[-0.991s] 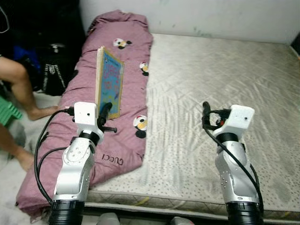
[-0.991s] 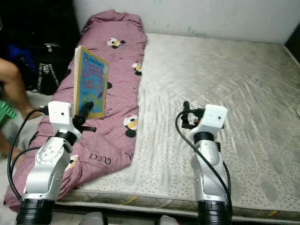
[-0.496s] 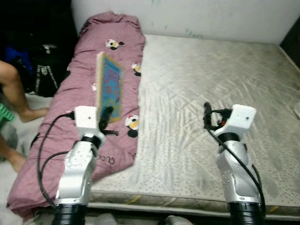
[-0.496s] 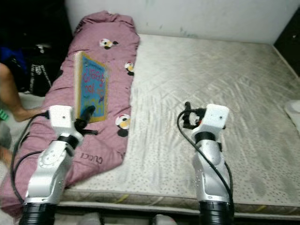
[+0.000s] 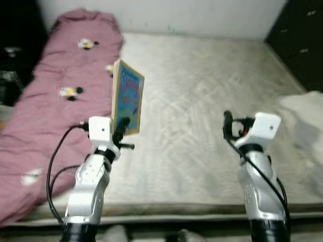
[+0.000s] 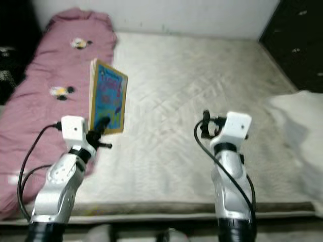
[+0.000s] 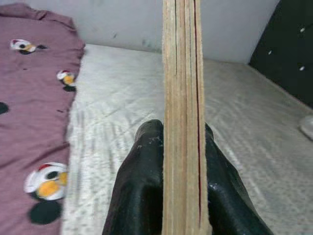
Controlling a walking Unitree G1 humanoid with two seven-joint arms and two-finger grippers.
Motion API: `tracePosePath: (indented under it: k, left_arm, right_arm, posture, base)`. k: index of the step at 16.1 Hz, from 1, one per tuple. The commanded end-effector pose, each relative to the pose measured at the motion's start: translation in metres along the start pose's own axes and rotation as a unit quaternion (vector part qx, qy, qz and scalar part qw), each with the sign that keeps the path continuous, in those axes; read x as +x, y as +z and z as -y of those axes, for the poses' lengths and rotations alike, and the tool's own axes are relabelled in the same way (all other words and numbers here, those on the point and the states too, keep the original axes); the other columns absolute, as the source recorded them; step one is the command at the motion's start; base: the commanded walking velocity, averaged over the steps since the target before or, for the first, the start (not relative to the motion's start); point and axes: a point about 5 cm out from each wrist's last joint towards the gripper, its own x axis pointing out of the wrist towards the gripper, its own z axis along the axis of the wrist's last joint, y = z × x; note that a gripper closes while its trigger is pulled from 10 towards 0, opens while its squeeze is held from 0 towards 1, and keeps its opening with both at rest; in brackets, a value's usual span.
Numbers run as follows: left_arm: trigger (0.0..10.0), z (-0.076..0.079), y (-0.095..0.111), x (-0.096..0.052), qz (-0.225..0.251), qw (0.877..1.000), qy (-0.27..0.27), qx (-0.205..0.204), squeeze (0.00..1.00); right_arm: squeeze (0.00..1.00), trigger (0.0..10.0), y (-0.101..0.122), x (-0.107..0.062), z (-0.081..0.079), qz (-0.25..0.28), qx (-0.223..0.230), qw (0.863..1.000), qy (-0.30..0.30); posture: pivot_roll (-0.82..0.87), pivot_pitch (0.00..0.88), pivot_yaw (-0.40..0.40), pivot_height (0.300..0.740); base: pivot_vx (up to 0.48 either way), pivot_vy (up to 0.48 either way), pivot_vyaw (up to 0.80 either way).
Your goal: Clean up the room
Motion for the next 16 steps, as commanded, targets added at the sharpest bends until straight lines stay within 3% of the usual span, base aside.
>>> tracePosePath:
  k: [1, 11, 16]
  left_arm:
    - [10.0, -0.003, 0.01, 0.0, 0.021, 1.0, 0.008, 0.003, 0.0]
    - [10.0, -0.0017, 0.0072, -0.0026, 0.019, 1.0, 0.018, -0.008, 0.0]
    - [10.0, -0.0005, 0.0122, -0.0002, 0.036, 0.999, 0.004, -0.012, 0.0]
  right_arm:
    - [0.0, 10.0, 0.0008, -0.0009, -0.0032, -0.002, 0.002, 1.0, 0.011]
    - [0.0, 10.0, 0.0024, 0.0006, -0.0051, -0.005, -0.013, 0.999, 0.034]
    - [0.0, 10.0, 0.0031, -0.0009, -0.0072, 0.001, -0.024, 0.999, 0.046]
  posture:
    - [-0.01, 0.076, -0.059, 0.74]
    - [-0.01, 0.078, -0.076, 0.74]
    - [-0.01, 0.071, -0.074, 0.74]
  base:
    - [0.0, -0.48, 0.0]
    - [0.0, -0.48, 0.0]
    - [0.0, -0.064, 0.0]
